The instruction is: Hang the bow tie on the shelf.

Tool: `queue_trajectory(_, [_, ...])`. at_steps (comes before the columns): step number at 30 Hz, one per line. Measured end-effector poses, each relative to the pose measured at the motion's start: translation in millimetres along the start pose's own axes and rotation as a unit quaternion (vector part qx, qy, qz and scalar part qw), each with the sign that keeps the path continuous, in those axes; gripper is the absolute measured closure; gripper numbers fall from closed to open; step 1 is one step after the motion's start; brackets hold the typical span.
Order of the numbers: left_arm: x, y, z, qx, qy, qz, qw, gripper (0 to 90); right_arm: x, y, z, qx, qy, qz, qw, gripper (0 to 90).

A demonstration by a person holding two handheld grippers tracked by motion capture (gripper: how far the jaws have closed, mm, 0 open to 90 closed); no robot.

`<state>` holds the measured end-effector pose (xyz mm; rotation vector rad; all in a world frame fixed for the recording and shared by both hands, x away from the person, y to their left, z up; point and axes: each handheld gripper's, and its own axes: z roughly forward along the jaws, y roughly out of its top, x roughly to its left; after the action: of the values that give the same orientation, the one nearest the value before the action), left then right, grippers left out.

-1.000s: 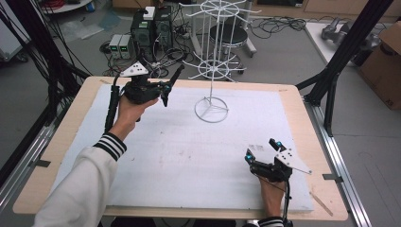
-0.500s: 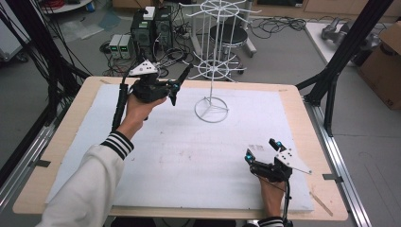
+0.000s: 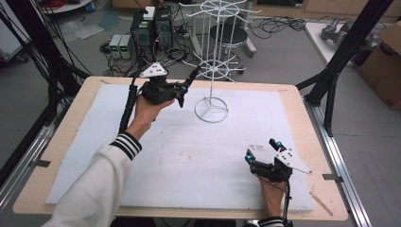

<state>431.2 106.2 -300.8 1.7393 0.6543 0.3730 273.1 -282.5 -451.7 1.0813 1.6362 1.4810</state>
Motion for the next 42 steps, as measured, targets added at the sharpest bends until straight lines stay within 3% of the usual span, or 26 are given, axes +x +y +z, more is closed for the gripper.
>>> queue_trajectory(14, [-5.4,-8.0,15.6,0.024,-0.007,0.001,0.9997,87.1,-0.3,0.2,0.2,-0.003,-0.001,-0.001,1.0000,2.4])
queue_trajectory(21, [-1.4,-17.8,14.5,0.025,-0.005,-0.015,0.9996,86.4,-0.9,0.2,0.2,-0.003,0.001,-0.003,1.0000,2.4])
queue_trajectory(23, [0.6,-21.0,13.7,0.027,-0.005,-0.024,0.9993,76.8,-0.4,0.2,0.2,-0.003,-0.001,-0.002,1.0000,2.4])
queue_trajectory(24, [0.7,-21.9,13.1,0.025,0.000,-0.027,0.9993,76.8,-0.4,0.2,0.2,-0.003,-0.001,-0.002,1.0000,2.4])
queue_trajectory(25, [0.4,-22.9,11.9,0.020,0.010,-0.022,0.9995,60.7,0.1,0.0,-0.1,-0.001,0.001,0.000,1.0000,2.4])
queue_trajectory(26, [-0.1,-23.4,11.1,0.017,0.016,-0.019,0.9996,60.7,0.1,0.0,-0.1,-0.001,0.001,0.000,1.0000,2.4])
queue_trajectory(28, [0.2,-26.2,8.2,0.012,0.015,-0.004,0.9998,46.5,-0.4,0.1,0.1,-0.003,0.001,-0.004,1.0000,2.4])
queue_trajectory(30, [-0.4,-29.3,6.5,0.009,0.009,-0.003,0.9999,36.7,-0.1,0.1,0.2,-0.004,0.001,-0.005,1.0000,2.4])
queue_trajectory(31, [0.2,-31.7,4.9,0.015,0.006,0.002,0.9999,24.2,0.1,-0.1,0.2,-0.003,0.001,-0.005,1.0000,2.4])
queue_trajectory(33, [0.2,-35.3,1.7,0.023,0.003,0.009,0.9997,21.9,0.1,0.0,0.2,-0.003,0.001,-0.004,1.0000,2.4])
queue_trajectory(37, [1.7,-49.2,-16.5,0.001,-0.004,0.012,0.9999,14.0,1.0,0.0,0.0,-0.005,0.000,-0.012,0.9999,2.4])
queue_trajectory(42, [2.4,-75.4,-59.2,-0.030,0.001,0.015,0.9994,13.3,1.5,-0.3,-0.3,-0.005,-0.001,-0.012,0.9999,2.4])
